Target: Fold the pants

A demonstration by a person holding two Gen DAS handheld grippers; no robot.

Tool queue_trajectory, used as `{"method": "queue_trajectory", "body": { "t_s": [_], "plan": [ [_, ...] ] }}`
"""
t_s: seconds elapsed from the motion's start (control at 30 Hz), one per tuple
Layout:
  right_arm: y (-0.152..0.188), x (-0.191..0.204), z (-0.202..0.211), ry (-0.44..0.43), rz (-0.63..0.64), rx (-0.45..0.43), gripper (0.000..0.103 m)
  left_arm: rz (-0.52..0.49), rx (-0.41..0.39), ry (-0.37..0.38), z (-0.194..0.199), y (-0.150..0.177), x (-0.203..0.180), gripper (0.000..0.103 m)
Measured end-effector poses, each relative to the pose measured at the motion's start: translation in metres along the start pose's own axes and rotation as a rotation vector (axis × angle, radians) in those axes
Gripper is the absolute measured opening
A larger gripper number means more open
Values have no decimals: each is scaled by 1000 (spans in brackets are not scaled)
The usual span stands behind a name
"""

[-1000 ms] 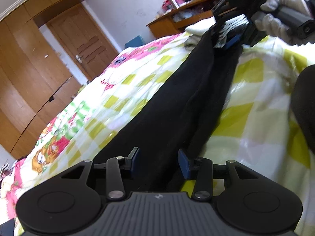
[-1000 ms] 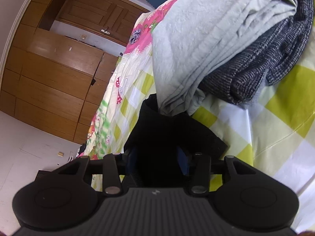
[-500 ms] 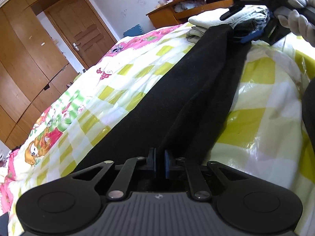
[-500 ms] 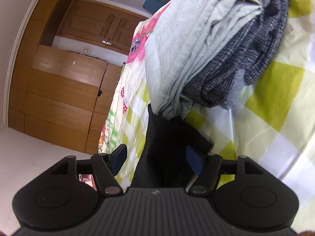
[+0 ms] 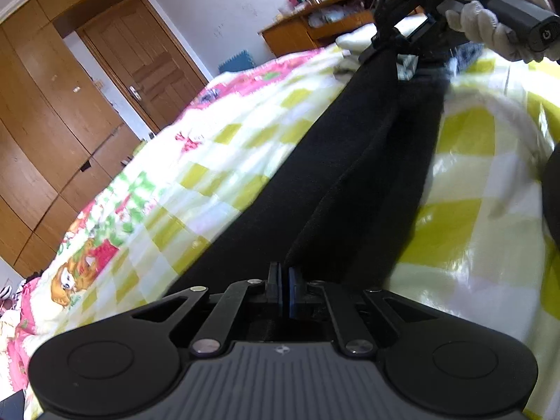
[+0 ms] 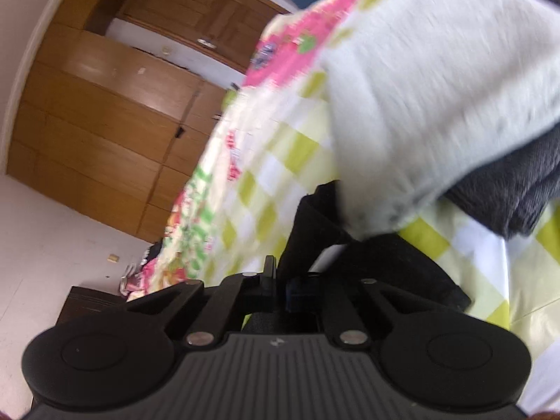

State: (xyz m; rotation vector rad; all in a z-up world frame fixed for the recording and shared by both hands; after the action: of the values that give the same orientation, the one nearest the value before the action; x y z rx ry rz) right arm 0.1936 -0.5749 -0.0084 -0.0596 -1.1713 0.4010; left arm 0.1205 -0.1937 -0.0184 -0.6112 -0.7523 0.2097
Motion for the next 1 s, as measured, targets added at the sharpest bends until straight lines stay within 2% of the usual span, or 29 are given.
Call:
{"method": "queue_trajectory", "body": {
  "t_s": [0.07,0.1,0.2,0.27,0.3,0.37,0.4,0.53,0.63,0.7,0.77,0.83,0.87,0.9,0.97,1.0],
  "plan": [
    [4,12,24,-48,33,1,6,9,-23,-10,14,-4,7,20],
    [7,13,33,-40,58,2,6,17,-32,-8,20,-4,9,20],
    [16,-17,30,71,60,29,6,19,-26,15,26,0,1,20],
    [19,-56,14,180,-18,73,7,-2,1,53,18,7,-13,20],
    [21,-68,10,206,-44,85,8,-21,17,72,14,11,-22,20],
    [22,-72,13,181,-70,60,11,-54,35,78,11,16,-33,20],
    [21,-70,17,173,-75,48,15,-58,38,78,12,17,-34,20],
    [18,-58,37,170,-39,5,46,-44,30,75,21,17,-26,22],
    [24,-60,40,182,-26,18,54,-34,32,62,30,21,-25,24],
    [28,-64,31,195,-28,29,54,-41,41,53,33,28,-29,24],
    [28,-63,20,172,-44,25,54,-37,55,48,34,34,-32,24],
    [26,-59,7,157,-52,27,68,-30,62,30,37,37,-32,24],
    [25,-57,1,156,-37,26,71,-27,61,18,38,38,-31,24],
    [25,-54,-4,161,-21,22,71,-20,62,7,40,39,-29,24],
    [24,-48,-12,172,11,17,58,-10,68,-6,43,44,-25,24],
    [25,-46,-14,173,10,19,26,-5,71,-8,45,47,-23,24]
  ]
}}
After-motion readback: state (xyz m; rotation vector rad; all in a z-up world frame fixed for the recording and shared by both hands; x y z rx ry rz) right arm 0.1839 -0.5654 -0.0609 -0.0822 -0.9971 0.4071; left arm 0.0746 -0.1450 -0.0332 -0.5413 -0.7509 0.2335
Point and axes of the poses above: each gripper's, at about its wrist camera, not at the fingertips, and z roughly against the way its jaws point, x to its left, y to its underside, the point moved 6 cm from there along -z, roughly the way its jaws point, and after that the axes turned 9 degrees about -z, right-handed, at the moved point
